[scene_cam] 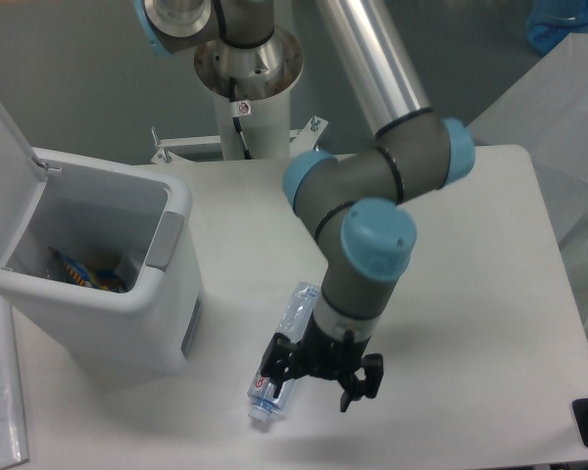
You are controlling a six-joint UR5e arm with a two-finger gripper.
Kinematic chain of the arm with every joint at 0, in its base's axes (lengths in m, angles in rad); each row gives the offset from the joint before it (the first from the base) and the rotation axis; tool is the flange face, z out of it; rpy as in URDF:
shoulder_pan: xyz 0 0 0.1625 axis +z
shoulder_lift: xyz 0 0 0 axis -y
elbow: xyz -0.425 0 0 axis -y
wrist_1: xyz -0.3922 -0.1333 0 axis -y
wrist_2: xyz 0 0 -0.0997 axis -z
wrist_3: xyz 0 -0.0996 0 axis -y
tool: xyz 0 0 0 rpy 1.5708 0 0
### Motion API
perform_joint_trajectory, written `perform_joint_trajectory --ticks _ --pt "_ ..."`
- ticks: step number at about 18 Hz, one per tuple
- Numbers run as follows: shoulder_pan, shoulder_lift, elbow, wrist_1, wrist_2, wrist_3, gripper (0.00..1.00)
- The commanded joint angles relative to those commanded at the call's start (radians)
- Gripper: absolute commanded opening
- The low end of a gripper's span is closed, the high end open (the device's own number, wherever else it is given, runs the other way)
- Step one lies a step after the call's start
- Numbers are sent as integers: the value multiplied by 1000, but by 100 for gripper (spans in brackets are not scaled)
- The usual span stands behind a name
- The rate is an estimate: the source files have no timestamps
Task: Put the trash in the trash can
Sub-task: 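Move the gripper over the red-labelled water bottle and lower it, then close the gripper around the bottle's cap end and lift it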
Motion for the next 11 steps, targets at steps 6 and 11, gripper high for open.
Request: perform_joint_trajectory --ticks 6,11 --pt "-72 -61 40 -60 89 26 100" --pt "-115 -109 74 -57 189 26 100"
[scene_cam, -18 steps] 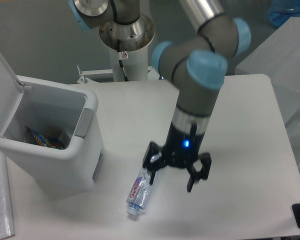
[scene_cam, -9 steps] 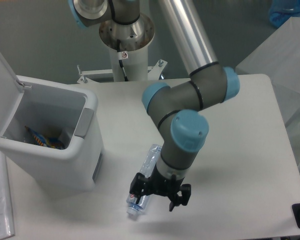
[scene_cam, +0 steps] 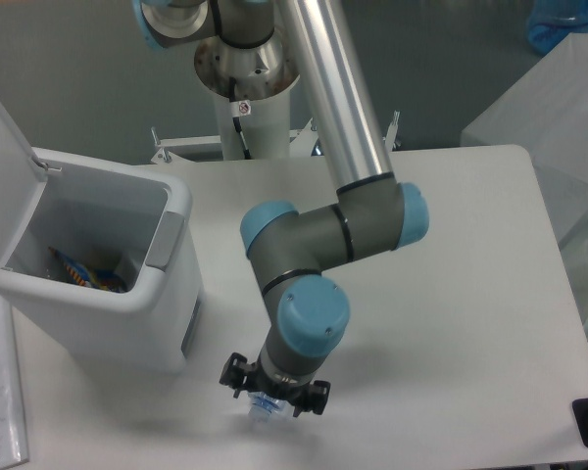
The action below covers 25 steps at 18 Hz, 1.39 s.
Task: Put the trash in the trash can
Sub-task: 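Close the gripper around the bottle's cap end and lift it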
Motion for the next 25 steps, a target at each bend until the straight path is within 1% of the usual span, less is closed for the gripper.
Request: perform_joint_trajectory --ticks 8,11,12,14,15,17,18,22,24,25 --pt "-5 -35 9 9 28 -2 100" --pt "-11 -57 31 24 31 -11 99" --pt "-15 -66 38 25 32 -11 97" --pt "-17 -71 43 25 39 -11 91" --pt "-17 -72 41 23 52 -11 83" --pt "-18 -72 38 23 69 -11 74" --pt "-18 -72 35 23 71 -11 65" --pt "-18 -71 34 20 72 -8 44" --pt "-18 -66 34 18 72 -6 34" --pt "-18 -65 34 18 72 -5 32"
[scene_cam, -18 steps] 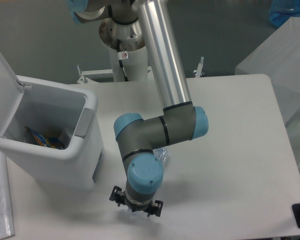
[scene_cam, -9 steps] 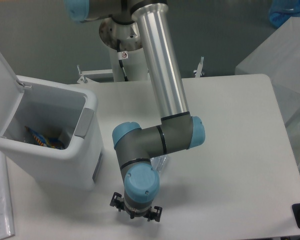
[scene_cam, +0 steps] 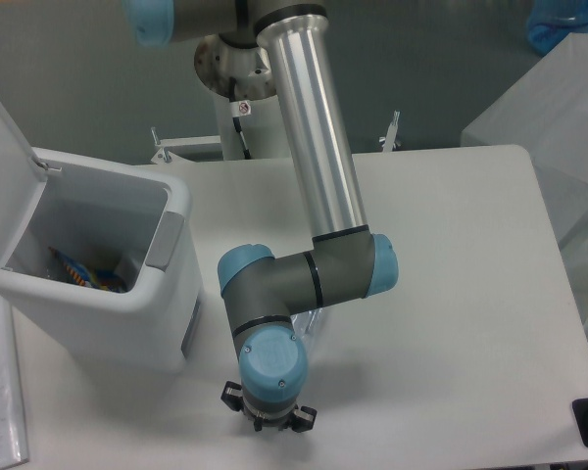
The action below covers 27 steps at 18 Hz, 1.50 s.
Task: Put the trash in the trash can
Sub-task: 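Close the gripper around the bottle's cap end and lift it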
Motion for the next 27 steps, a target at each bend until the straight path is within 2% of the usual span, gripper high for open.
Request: perform_joint_trajectory --ticks 2,5,10,18,23,27 --pt "0 3 2 -2 0 2 27" --pt "0 17 2 -2 -2 3 26" --pt "12 92 6 2 -18 6 17" --pt "47 170 6 3 -86 5 14" --pt "83 247 8 5 -158 5 14" --pt "130 334 11 8 -282 6 14"
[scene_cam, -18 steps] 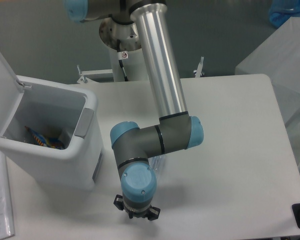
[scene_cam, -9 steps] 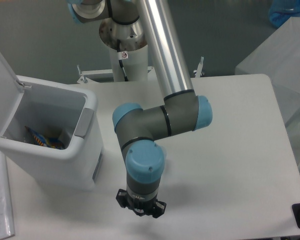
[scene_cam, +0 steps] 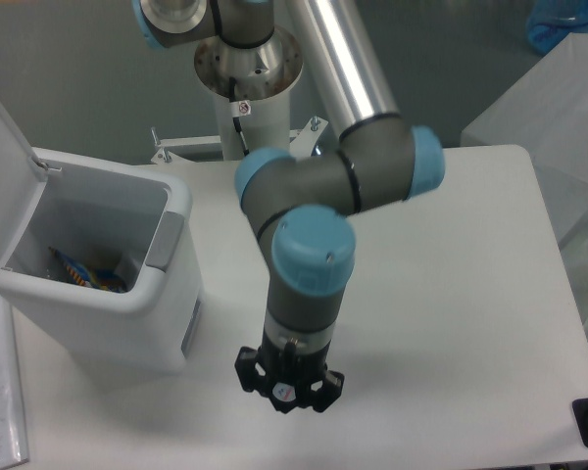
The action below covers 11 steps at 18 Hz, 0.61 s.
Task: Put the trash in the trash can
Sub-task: 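Carry the held bottle up and over the trash bin opening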
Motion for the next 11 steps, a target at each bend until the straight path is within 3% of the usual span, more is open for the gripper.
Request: perform_joint_trajectory --ticks 4,11 --pt "35 66 2 101 -132 -9 14" --pt "65 138 2 210 -302 -11 14"
